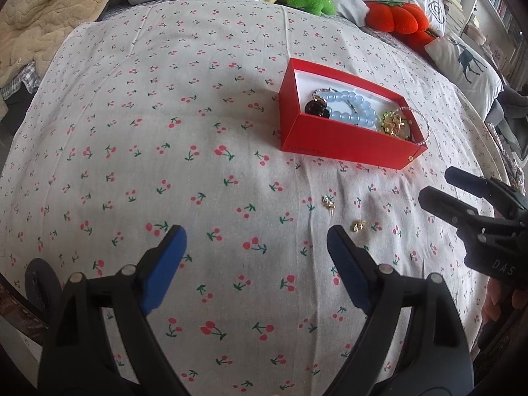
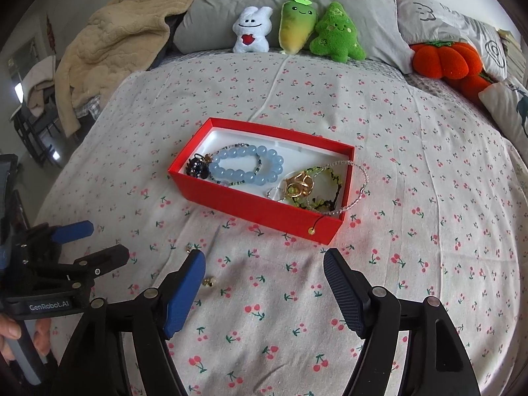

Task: Organize jewelry
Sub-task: 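Move both open tools toward the two remaining gold charms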

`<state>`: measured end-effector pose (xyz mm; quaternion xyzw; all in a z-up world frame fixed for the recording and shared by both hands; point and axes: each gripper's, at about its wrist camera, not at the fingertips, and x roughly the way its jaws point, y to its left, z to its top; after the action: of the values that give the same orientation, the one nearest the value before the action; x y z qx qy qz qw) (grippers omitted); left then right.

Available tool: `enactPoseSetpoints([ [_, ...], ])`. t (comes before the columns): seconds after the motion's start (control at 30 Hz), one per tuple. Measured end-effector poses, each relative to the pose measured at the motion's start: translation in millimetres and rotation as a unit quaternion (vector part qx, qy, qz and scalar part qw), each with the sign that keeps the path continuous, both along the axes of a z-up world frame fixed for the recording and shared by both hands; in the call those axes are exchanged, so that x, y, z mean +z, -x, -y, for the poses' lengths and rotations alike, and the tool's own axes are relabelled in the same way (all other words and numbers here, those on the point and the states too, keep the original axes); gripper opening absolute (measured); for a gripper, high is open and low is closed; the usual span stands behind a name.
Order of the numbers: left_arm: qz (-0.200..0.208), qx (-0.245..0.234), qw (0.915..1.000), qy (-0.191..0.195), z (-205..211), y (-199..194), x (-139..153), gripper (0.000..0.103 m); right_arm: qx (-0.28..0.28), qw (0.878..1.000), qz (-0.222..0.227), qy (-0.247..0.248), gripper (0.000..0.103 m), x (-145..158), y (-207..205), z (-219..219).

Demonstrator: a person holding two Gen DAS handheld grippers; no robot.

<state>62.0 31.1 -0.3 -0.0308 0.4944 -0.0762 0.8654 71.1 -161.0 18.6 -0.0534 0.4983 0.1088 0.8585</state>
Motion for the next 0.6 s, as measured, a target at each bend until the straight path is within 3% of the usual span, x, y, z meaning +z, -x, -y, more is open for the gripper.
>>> enactPoseSetpoints([
  [0.47,-0.019,-0.043,0.9978,-0.047,6.6,20.2,-35.1,0.087,0.031,0.998,-0.042,0.038,0.076,-42.6,29.2,-4.5],
  [0.6,-0.005,-0.056,0.9967,-0.059,12.6,22.5,-37.1,0.087,0.025,0.998,-0.053,0.038,0.076,-52.2,31.6,1.2],
])
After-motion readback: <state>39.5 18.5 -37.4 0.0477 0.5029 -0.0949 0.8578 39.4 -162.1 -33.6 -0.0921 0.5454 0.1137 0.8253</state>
